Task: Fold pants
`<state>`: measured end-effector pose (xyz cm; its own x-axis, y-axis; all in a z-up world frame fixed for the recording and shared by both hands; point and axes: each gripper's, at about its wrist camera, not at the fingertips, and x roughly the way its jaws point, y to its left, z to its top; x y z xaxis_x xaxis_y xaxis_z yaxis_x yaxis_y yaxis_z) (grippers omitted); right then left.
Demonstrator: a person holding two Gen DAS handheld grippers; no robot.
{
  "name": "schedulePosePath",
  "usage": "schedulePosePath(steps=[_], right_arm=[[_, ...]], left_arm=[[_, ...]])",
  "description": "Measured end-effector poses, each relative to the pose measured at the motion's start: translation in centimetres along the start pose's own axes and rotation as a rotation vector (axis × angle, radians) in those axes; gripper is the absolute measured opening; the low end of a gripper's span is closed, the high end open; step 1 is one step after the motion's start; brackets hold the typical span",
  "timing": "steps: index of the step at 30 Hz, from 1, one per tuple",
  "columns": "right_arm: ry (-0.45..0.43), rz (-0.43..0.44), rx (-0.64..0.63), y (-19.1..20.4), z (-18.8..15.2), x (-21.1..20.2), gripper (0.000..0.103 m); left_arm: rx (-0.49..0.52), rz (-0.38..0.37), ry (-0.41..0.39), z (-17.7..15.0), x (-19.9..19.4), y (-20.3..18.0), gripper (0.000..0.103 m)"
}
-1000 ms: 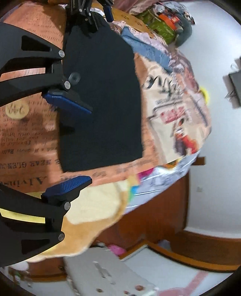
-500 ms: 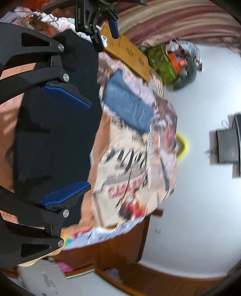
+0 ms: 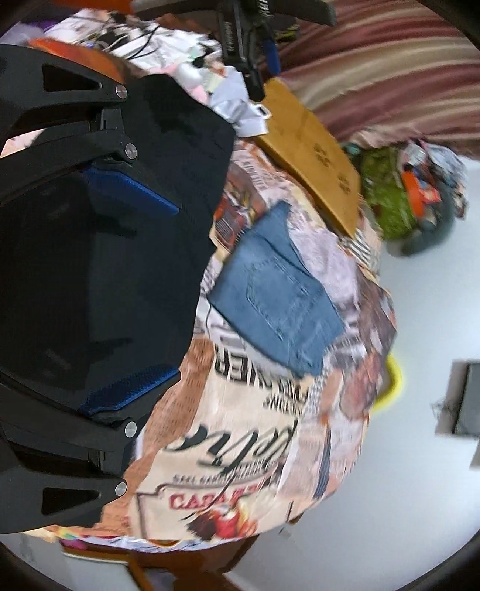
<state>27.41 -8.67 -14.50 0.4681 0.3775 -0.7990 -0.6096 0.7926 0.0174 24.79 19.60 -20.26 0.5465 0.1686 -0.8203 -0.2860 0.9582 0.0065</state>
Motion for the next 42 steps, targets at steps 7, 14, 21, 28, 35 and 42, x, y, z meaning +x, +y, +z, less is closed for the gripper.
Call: schedulePosePath(steps=[7, 14, 21, 28, 35, 42], right_arm=[[0.123, 0.037, -0.093, 1.8, 2.4, 5.9, 0.08], [0.179, 0.087, -0.195, 2.8, 4.4, 11.3, 0.078], [0.258, 0.128, -0.235, 3.1, 5.3, 16.3, 0.057], [0.401, 0.214, -0.177, 2.6, 4.5, 19.3, 0.044], [0.425, 0.191, -0.224, 4.0, 3.7, 20.1, 0.013], [0.185, 0.068, -0.34, 6.5, 4.2, 15.4, 0.009]], left_arm=[[-0.065, -0.015, 0.119, -1.5, 5.4, 2.6, 0.1], [-0.054, -0.041, 0.185, -1.8, 9.1, 1.8, 0.1], [-0.054, -0.088, 0.224, -2.1, 11.9, 0.9, 0.1], [-0.102, -0.177, 0.213, -3.2, 12.2, 1.3, 0.091], [-0.109, -0.213, 0.187, -4.1, 11.1, 1.0, 0.065], [0.006, -0.151, 0.108, -4.2, 8.2, -0.3, 0.045]])
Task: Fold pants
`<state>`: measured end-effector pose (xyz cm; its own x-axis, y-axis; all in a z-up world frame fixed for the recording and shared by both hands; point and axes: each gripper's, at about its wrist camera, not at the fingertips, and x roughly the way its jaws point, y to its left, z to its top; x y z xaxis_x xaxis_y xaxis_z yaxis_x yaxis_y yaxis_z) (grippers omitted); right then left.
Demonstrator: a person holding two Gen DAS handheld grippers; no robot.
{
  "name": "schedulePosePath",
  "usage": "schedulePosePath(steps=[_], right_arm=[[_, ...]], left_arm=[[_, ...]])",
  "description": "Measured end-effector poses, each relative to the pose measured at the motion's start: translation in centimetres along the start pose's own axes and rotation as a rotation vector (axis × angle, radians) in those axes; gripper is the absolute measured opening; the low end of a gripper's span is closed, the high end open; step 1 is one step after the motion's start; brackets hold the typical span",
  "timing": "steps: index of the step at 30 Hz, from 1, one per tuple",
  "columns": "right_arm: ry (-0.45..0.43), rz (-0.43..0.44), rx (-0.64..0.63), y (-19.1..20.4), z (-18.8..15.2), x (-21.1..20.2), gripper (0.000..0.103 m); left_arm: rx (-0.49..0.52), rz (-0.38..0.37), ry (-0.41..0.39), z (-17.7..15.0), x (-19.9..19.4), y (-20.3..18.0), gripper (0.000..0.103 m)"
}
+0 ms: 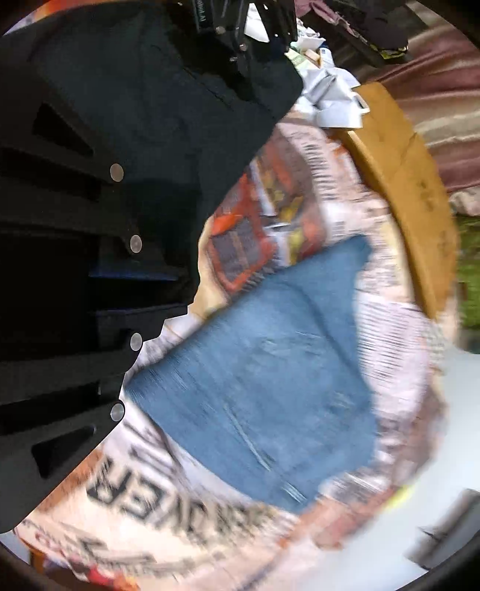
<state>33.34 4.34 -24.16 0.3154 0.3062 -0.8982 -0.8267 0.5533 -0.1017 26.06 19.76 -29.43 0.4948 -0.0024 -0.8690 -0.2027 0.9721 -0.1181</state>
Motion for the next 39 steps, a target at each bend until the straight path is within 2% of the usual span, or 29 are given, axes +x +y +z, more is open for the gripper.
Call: schedulePosePath(steps=[5, 10, 12, 14, 16, 18, 20, 22, 25, 27, 32, 36, 39], right_arm=[[-0.101, -0.063, 0.007, -0.1, 0.6, -2.4, 0.009], [-0.105, -0.034, 0.121, -2.4, 1.3, -2.8, 0.009], [-0.1, -0.015, 0.169, -3.0, 1.4, -2.6, 0.01], [-0.113, -0.081, 0.207, -3.4, 1.1, -3.1, 0.009], [-0.124, -0.135, 0.227, -4.0, 0.7, -4.5, 0.01], [-0.117, -0.121, 0.264, -5.0, 0.1, -6.0, 0.01], [-0.124, -0.109, 0.288, -5.8, -0.5, -7.5, 0.016], [-0.141, -0.101, 0.303, -6.3, -1.4, -9.3, 0.038], [-0.184, -0.078, 0.312, -6.2, -3.1, -12.3, 0.055], [-0.183, -0.06, 0.307, -6.0, -3.6, -13.2, 0.062], [-0.169, -0.019, 0.299, -4.7, -5.7, -15.1, 0.063], [-0.141, -0.004, 0.28, -3.5, -7.7, -14.9, 0.063], [-0.096, 0.028, 0.271, -2.4, -9.3, -13.9, 0.063]], left_arm=[[0.055, 0.046, -0.049, 1.5, -1.5, -0.4, 0.039], [0.073, 0.086, -0.018, 3.9, 0.6, 0.0, 0.039], [0.04, 0.103, 0.008, 4.1, 1.6, 0.3, 0.044], [-0.003, 0.123, 0.01, 4.4, 1.8, 0.9, 0.057], [-0.022, 0.118, -0.009, 4.7, 0.8, 1.2, 0.059], [-0.03, 0.144, -0.043, 4.8, -0.7, 1.2, 0.063], [-0.028, 0.173, -0.085, 4.7, -2.7, 1.4, 0.078], [-0.038, 0.168, -0.119, 4.5, -4.9, 1.9, 0.082], [-0.049, 0.14, -0.11, 3.8, -6.5, 2.4, 0.083], [-0.059, 0.125, -0.088, 3.1, -7.1, 2.7, 0.084], [-0.068, 0.113, -0.025, 0.3, -7.3, 2.6, 0.084], [-0.092, 0.056, 0.054, -2.1, -6.2, 2.0, 0.084], [-0.061, 0.069, 0.094, -3.6, -4.9, 0.9, 0.084]])
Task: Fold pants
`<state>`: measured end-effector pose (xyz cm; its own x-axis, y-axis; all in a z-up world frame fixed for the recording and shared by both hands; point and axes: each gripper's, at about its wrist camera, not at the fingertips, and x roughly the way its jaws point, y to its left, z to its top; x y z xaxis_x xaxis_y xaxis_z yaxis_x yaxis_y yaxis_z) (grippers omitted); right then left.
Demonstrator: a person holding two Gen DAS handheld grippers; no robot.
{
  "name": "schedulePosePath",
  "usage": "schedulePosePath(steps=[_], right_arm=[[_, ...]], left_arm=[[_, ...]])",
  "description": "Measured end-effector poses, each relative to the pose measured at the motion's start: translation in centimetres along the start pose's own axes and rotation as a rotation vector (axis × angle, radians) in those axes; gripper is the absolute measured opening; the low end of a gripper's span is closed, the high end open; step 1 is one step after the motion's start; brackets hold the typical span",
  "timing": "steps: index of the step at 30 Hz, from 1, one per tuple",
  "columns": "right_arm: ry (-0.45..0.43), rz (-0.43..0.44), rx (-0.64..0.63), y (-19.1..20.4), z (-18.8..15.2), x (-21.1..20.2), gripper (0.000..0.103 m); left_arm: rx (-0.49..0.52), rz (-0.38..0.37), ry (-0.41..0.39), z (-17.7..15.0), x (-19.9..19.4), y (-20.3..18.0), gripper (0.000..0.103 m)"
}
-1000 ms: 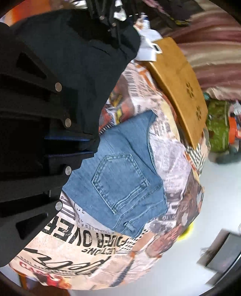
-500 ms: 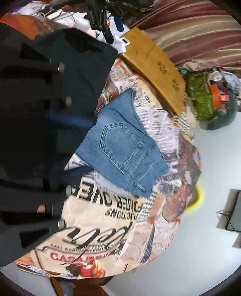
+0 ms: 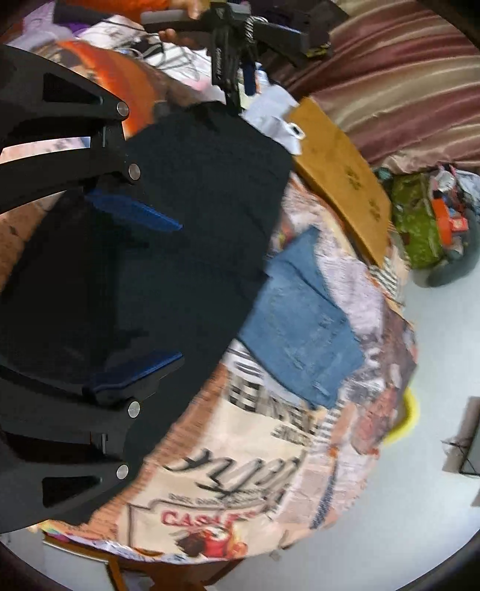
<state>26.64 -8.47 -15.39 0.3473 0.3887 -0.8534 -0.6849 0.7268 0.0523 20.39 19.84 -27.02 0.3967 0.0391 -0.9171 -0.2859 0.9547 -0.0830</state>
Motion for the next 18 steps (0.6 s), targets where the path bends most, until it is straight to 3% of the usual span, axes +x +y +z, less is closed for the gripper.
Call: schedulePosePath(steps=[4, 6, 9, 13, 18], right_arm=[[0.089, 0.045, 0.01, 0.4, -2.6, 2.1, 0.063], [0.141, 0.064, 0.02, 0.7, -4.1, 3.4, 0.063], [0.104, 0.05, 0.011, 1.2, -5.3, 3.0, 0.065], [0.095, 0.086, 0.048, 0.9, -5.8, 2.1, 0.066], [0.043, 0.122, 0.151, -0.8, -6.8, 0.1, 0.063]], left_arm=[[0.04, 0.129, 0.056, -1.6, 2.8, -0.8, 0.085], [0.021, 0.135, 0.042, -2.3, 3.2, -0.3, 0.088], [-0.001, 0.153, 0.014, -3.1, 3.5, 0.7, 0.099], [-0.009, 0.122, 0.03, -3.3, 4.0, 1.3, 0.099], [0.056, 0.19, 0.042, -2.1, 2.9, 0.1, 0.098]])
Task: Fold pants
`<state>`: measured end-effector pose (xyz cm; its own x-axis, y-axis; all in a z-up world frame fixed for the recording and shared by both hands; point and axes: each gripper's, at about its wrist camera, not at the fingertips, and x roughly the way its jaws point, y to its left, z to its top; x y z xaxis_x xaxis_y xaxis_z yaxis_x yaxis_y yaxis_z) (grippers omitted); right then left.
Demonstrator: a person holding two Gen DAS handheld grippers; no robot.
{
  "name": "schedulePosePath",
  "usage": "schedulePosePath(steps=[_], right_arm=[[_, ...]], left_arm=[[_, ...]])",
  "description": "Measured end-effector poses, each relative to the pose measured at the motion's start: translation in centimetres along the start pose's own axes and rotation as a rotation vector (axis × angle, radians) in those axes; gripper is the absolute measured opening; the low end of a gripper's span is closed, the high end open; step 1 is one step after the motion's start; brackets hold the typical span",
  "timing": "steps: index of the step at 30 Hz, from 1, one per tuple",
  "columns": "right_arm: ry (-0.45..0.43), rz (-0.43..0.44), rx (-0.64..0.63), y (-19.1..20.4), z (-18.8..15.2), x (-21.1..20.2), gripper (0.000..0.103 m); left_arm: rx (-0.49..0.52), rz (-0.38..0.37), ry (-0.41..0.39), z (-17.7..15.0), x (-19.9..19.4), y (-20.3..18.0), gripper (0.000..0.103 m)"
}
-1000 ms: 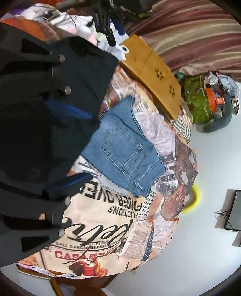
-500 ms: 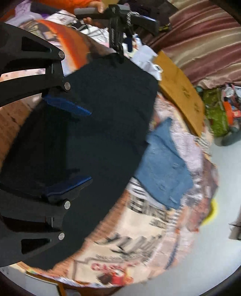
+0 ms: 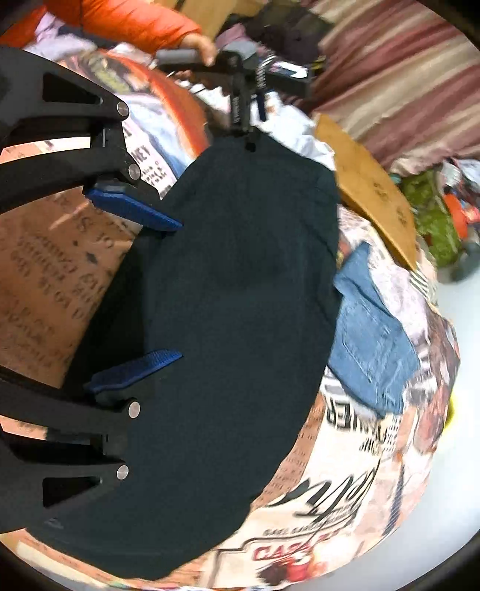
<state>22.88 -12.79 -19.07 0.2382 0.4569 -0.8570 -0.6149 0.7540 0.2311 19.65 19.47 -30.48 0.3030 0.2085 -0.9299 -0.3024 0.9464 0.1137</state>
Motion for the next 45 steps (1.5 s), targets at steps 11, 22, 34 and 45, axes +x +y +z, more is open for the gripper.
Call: schedulePosePath(steps=[11, 22, 34, 45], right_arm=[[-0.241, -0.134, 0.326, -9.7, -4.8, -9.8, 0.065], [-0.287, -0.249, 0.618, -16.7, -13.8, -13.5, 0.076], [-0.265, -0.045, 0.762, -19.5, -17.6, -9.6, 0.076], [-0.34, -0.008, 0.91, -22.1, -18.4, -8.6, 0.057]], left_arm=[[0.102, -0.179, -0.177, 5.1, -8.1, -7.1, 0.097], [0.372, -0.274, -0.207, 6.1, -10.5, -21.2, 0.097], [0.551, -0.264, -0.17, 4.3, -9.5, -29.4, 0.098], [0.532, -0.33, -0.113, 5.7, -8.2, -32.8, 0.098]])
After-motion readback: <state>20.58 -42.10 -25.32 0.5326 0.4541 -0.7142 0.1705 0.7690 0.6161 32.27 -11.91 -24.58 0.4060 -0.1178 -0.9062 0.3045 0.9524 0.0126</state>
